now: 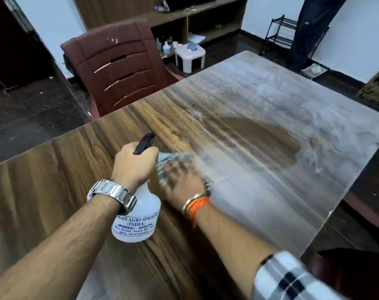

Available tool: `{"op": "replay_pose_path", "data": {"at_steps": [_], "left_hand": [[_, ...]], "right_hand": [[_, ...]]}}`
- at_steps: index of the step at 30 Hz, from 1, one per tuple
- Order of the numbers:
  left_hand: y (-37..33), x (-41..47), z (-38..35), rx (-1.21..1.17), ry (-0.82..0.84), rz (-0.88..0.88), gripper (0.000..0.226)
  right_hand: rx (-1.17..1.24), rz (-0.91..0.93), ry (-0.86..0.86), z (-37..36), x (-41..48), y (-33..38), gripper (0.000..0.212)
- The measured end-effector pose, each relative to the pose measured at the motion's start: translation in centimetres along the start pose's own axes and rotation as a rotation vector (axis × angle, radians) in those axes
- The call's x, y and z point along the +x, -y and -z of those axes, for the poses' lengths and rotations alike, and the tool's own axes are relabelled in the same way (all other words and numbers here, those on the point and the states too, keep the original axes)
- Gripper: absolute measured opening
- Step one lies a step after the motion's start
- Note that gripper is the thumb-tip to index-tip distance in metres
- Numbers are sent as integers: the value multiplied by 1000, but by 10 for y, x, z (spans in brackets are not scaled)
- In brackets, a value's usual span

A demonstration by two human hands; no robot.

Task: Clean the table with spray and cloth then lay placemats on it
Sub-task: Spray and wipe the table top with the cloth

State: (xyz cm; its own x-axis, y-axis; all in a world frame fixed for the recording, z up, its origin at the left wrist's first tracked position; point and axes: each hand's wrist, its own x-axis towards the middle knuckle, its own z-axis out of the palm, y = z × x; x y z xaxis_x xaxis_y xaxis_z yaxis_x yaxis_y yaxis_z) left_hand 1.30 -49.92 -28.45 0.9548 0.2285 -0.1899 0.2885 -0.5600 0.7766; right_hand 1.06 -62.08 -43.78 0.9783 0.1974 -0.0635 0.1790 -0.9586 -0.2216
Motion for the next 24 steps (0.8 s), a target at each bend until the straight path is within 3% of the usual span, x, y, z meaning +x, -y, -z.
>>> {"op": "replay_pose_path", "data": {"at_steps": [2, 5, 13, 17, 19, 21, 24], "left_hand": [[-1, -9, 0, 7, 29, -18, 22], [-4, -24, -1, 13, 71, -42, 23], [1, -71, -11, 19, 177, -67, 23], [13, -92, -15, 24, 211, -68, 26], [15, -101, -18, 10, 215, -64, 27], [15, -109, -23, -1, 217, -59, 27], [10, -120, -32, 30, 222, -65, 22]], "right_hand": [[55, 155, 71, -5, -34, 31, 58], [70, 127, 37, -4, -58, 15, 57], [16, -624, -121, 26, -119, -140, 59], [43, -828, -103, 25, -146, -127, 60], [-21, -702, -117, 18, -151, -87, 60], [-5, -407, -112, 4, -156, -33, 59], [34, 19, 53, -18, -186, 40, 68]]}}
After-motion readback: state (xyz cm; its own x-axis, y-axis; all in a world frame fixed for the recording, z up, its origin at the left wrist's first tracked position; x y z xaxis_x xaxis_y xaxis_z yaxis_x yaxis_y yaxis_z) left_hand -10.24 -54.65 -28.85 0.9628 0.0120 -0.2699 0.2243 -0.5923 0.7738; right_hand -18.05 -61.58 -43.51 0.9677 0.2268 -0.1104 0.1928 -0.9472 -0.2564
